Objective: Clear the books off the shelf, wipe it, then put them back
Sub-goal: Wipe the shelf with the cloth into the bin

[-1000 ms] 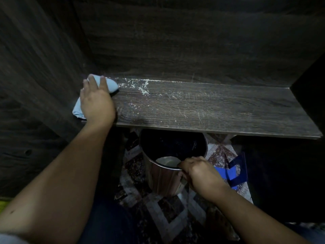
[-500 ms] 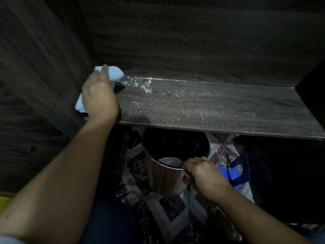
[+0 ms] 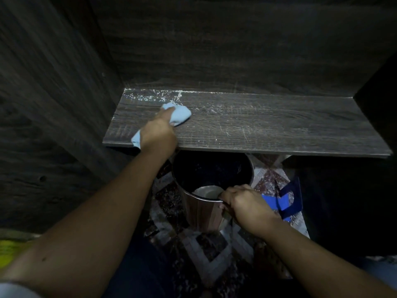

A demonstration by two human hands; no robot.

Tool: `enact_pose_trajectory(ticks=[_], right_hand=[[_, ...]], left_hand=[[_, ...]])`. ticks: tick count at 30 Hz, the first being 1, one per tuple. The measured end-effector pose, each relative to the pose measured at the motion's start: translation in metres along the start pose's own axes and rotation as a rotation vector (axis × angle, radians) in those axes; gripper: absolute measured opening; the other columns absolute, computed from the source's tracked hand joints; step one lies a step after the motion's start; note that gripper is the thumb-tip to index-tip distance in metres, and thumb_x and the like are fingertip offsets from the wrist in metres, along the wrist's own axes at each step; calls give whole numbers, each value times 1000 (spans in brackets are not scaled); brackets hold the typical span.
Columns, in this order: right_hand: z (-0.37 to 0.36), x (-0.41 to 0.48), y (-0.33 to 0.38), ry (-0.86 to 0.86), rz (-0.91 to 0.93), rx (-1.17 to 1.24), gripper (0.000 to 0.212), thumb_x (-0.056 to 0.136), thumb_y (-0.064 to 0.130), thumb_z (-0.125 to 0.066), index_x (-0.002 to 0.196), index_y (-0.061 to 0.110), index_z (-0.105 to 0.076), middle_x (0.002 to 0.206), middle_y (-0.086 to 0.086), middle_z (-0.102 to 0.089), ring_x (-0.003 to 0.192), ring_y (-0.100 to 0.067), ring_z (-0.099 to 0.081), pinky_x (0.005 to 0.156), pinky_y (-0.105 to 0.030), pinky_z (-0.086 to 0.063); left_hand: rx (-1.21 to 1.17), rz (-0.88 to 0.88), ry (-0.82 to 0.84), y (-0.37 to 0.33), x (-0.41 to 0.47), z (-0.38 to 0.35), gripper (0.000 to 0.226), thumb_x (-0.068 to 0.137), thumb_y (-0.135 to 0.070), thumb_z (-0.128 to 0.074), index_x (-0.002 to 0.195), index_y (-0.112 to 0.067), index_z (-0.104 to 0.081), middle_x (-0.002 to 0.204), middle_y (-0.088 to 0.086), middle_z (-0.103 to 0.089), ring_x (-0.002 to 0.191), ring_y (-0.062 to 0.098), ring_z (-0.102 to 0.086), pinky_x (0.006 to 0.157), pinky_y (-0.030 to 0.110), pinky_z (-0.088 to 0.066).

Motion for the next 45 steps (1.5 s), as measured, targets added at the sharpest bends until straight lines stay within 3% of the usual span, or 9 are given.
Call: enact_pose_trajectory(ticks=[6, 11, 16, 21, 25, 34, 38, 41, 45], right_hand=[[-6, -2, 3, 28, -13, -12, 24, 56, 15, -85, 67, 20, -65, 62, 6, -60, 56, -16, -58, 58, -19, -42], [-9, -4, 3, 68, -32, -77, 29, 48, 20, -90, 62, 23, -64, 61, 8, -60, 55, -13, -57, 56, -18, -39], [-7, -13, 5, 91, 4, -86, 29, 47, 17, -87, 64, 20, -64, 60, 4, -59, 54, -16, -57, 56, -19, -41], [-8, -19, -2, 137, -41, -31, 12, 71, 12, -70, 83, 14, -70, 76, -4, -66, 71, -25, -61, 69, -29, -44], [-9, -18, -3, 159, -63, -48, 12, 76, 10, -69, 88, 13, -69, 80, -5, -65, 75, -26, -60, 72, -31, -42], [-3, -16, -5, 129, -89, -37, 10, 75, 11, -70, 85, 13, -69, 80, -4, -65, 76, -25, -60, 72, -29, -41], [1, -17, -2, 96, -57, 0, 17, 64, 9, -76, 78, 15, -70, 71, -2, -64, 65, -24, -61, 65, -28, -45], [0, -16, -3, 104, -58, 10, 18, 64, 7, -76, 78, 14, -68, 72, -3, -64, 65, -25, -60, 65, -28, -45], [-3, -16, -6, 118, -54, 0, 19, 62, 6, -76, 79, 13, -69, 72, -5, -64, 64, -27, -61, 64, -30, -47]], left_hand=[[-109, -203, 69, -48, -24, -10, 42, 97, -16, -48, 139, -24, -50, 117, 15, -66, 105, 36, -59, 81, 31, -41], [-238, -331, 399, -69, -33, -34, 36, 94, -28, -49, 129, -26, -57, 113, 8, -67, 104, 29, -60, 90, 37, -47], [-274, -465, 651, -82, -56, -32, 32, 96, -14, -50, 123, -29, -61, 109, -7, -67, 105, 16, -60, 89, 31, -46], [-291, -577, 241, -96, -45, 16, 48, 92, -3, -49, 132, -28, -58, 136, -3, -57, 126, 20, -51, 104, 27, -38], [-107, -649, 110, -104, -48, 12, 54, 93, -1, -46, 138, -30, -51, 150, -4, -41, 144, 22, -26, 117, 42, -18], [-111, -660, -249, -106, -43, 34, 65, 84, 10, -55, 142, -19, -48, 150, 9, -41, 141, 35, -30, 115, 52, -24], [-71, -676, 100, -117, -33, 6, 53, 93, -6, -50, 142, -25, -47, 149, 0, -43, 139, 27, -36, 116, 41, -25], [184, -586, 412, -96, -34, -37, 52, 97, -36, -50, 147, -37, -34, 158, -2, -26, 147, 25, -15, 118, 42, -15], [182, -519, 454, -81, -31, -47, 62, 90, -68, -38, 147, -48, -26, 161, 9, -8, 148, 33, -2, 117, 51, -7]])
Point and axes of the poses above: each hand's wrist, its own x-axis towards the middle knuckle, its own z-axis out of the back of the hand, y = z × x, the point moved 9 cm from there along x, towards the middle knuckle
